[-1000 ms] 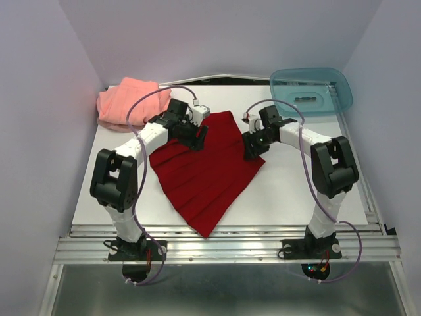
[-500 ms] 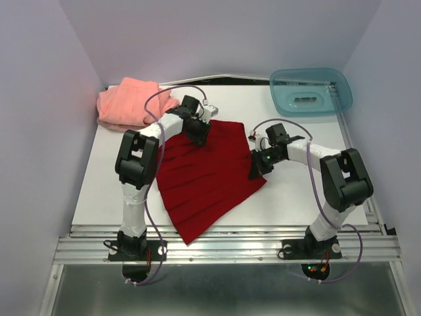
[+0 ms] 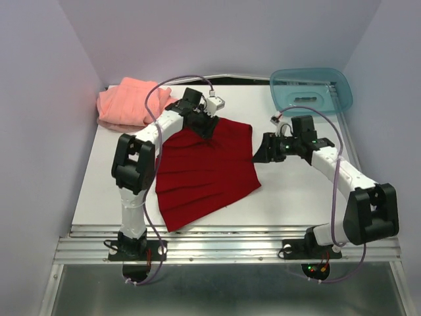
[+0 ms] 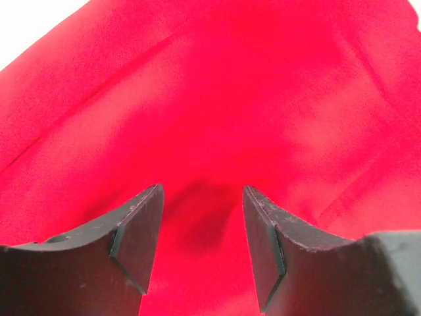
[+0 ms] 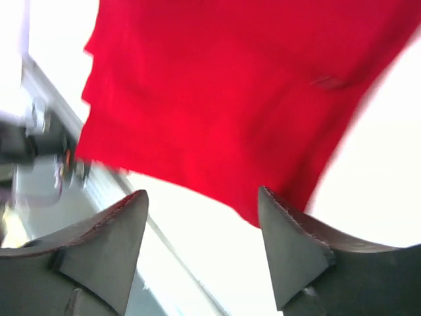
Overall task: Fold and stack the skirts
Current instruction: Flatten the skirt out, then fold the skirt
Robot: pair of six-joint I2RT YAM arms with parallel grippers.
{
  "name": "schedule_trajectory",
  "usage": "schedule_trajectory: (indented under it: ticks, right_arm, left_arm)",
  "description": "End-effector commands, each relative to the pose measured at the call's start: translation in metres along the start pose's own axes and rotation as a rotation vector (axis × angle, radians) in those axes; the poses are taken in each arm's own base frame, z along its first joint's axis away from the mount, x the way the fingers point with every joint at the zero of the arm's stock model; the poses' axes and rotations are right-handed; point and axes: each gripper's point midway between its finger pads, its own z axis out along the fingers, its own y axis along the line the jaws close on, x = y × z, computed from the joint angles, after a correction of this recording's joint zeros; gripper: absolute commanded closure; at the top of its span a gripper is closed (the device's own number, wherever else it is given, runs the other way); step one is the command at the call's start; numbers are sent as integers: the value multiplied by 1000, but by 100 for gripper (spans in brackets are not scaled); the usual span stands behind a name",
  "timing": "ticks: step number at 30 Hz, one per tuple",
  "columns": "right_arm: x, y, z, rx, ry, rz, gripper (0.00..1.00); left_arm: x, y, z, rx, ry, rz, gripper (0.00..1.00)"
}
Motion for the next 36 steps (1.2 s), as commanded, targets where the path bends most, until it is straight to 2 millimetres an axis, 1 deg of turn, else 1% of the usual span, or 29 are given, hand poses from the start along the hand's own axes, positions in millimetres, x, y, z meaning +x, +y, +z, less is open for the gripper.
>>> schedule_trajectory:
  ticks: [1, 3, 4, 5, 6, 7, 9, 10, 11, 12, 13, 14, 15, 16, 18, 19, 21, 22, 24, 25, 26, 30, 32, 33, 35, 36]
  right_arm:
    - [-44, -18, -24, 106, -156, -13, 35]
    - [-48, -43, -22, 200, -177, 11, 41]
    - [-49, -50, -19, 222, -178, 20, 48]
    - [-50, -64, -12, 256, -175, 40, 50]
    - [-51, -69, -8, 255, -174, 36, 51]
    - [-48, -76, 3, 246, -151, 59, 55]
    - [-51, -84, 12, 240, -153, 77, 58]
    - [-52, -87, 17, 237, -149, 84, 61]
    - [-53, -91, 20, 236, -151, 92, 63]
    - [-55, -102, 26, 259, -160, 94, 63]
    - [-55, -106, 30, 264, -160, 96, 64]
    - [-59, -110, 32, 268, -169, 93, 63]
    - [-58, -114, 37, 269, -161, 110, 62]
    - [-58, -116, 40, 266, -158, 118, 57]
    - [-58, -115, 46, 235, -153, 138, 56]
    - [-55, -118, 50, 233, -146, 158, 56]
    - [-50, -120, 55, 219, -136, 174, 58]
    - [-43, -122, 58, 217, -120, 190, 59]
    - [-38, -125, 60, 216, -111, 195, 62]
    - [-36, -126, 61, 217, -107, 198, 66]
    - [-32, -128, 62, 220, -102, 201, 68]
    - [-25, -132, 67, 217, -83, 223, 73]
    - [-21, -133, 70, 205, -71, 236, 74]
    - [-20, -133, 72, 200, -67, 236, 75]
    - [-17, -134, 73, 197, -59, 243, 75]
    - [-14, -135, 75, 193, -51, 249, 75]
  left_arm:
    - [-58, -33, -72, -23, -196, 211, 37]
    - [-54, -43, -72, -18, -193, 255, 37]
    - [-56, -54, -72, -9, -201, 277, 37]
    - [-52, -59, -67, -1, -197, 292, 37]
    - [-53, -63, -65, 0, -199, 309, 38]
    - [-53, -74, -58, 22, -203, 333, 39]
    - [-54, -86, -51, 45, -208, 369, 41]
    - [-56, -96, -43, 60, -212, 400, 45]
    - [-56, -101, -38, 69, -210, 419, 46]
    - [-55, -104, -32, 66, -201, 431, 48]
    - [-55, -106, -22, 70, -187, 437, 48]
    - [-53, -114, -16, 81, -178, 450, 49]
    - [-51, -116, -11, 78, -167, 453, 48]
    - [-47, -120, -3, 88, -150, 453, 48]
    - [-44, -122, 5, 88, -135, 451, 48]
    - [-41, -121, 12, 90, -124, 441, 52]
    - [-36, -123, 19, 108, -113, 418, 56]
    - [-30, -124, 26, 123, -93, 411, 56]
    - [-25, -128, 31, 143, -85, 410, 53]
    - [-22, -128, 36, 138, -79, 411, 48]
    - [-19, -127, 39, 135, -75, 415, 46]
    - [-11, -128, 46, 149, -58, 425, 49]
    - [-8, -128, 47, 156, -56, 435, 57]
    - [-7, -130, 48, 160, -57, 436, 64]
    - [-8, -131, 46, 164, -64, 437, 71]
    - [-10, -134, 45, 174, -72, 439, 79]
